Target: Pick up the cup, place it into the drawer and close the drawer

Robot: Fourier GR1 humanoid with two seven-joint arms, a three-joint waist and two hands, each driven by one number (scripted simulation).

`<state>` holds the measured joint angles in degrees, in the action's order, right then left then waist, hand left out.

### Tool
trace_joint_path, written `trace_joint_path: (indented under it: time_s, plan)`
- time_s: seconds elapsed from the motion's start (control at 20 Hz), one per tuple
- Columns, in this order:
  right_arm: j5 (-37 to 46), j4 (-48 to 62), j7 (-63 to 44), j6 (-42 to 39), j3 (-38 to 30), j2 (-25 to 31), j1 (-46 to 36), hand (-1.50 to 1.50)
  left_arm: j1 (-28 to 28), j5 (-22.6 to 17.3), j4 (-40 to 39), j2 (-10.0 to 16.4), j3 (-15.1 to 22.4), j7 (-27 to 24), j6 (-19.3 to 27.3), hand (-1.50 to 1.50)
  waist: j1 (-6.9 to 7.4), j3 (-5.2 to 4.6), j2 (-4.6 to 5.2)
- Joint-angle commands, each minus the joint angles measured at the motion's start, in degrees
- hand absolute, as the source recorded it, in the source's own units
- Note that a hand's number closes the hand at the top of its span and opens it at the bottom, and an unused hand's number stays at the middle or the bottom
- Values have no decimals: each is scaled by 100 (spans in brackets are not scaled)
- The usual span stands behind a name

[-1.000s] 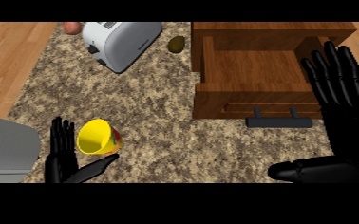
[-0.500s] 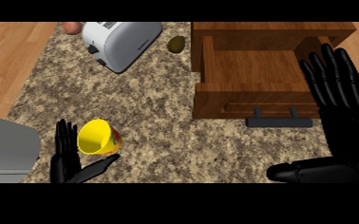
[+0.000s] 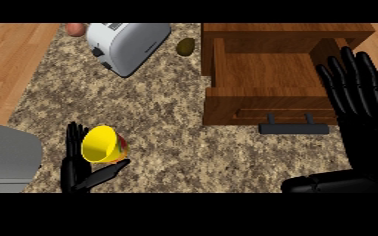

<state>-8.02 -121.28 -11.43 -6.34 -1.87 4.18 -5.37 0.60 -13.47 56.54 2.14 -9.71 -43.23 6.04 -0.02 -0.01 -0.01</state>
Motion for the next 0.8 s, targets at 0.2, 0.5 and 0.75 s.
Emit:
trace_joint_path:
  time_s: [0.2, 0.5, 0.75]
  plan:
    - [172, -241, -190, 112, 272, -118, 35, -150, -401, -284, -446, -2, -150, -113, -188, -150, -2, 0, -2]
    - [-191, 94, 19, -199, -182, 157, -8, -150, -922, -428, -1807, 78, -324, -946, -1004, -150, -26, -3, 6]
    - [-168, 68, 51, -146, -122, 73, 6, -150, -1065, -548, -1740, 66, -214, -829, -1440, -150, -18, -2, 4]
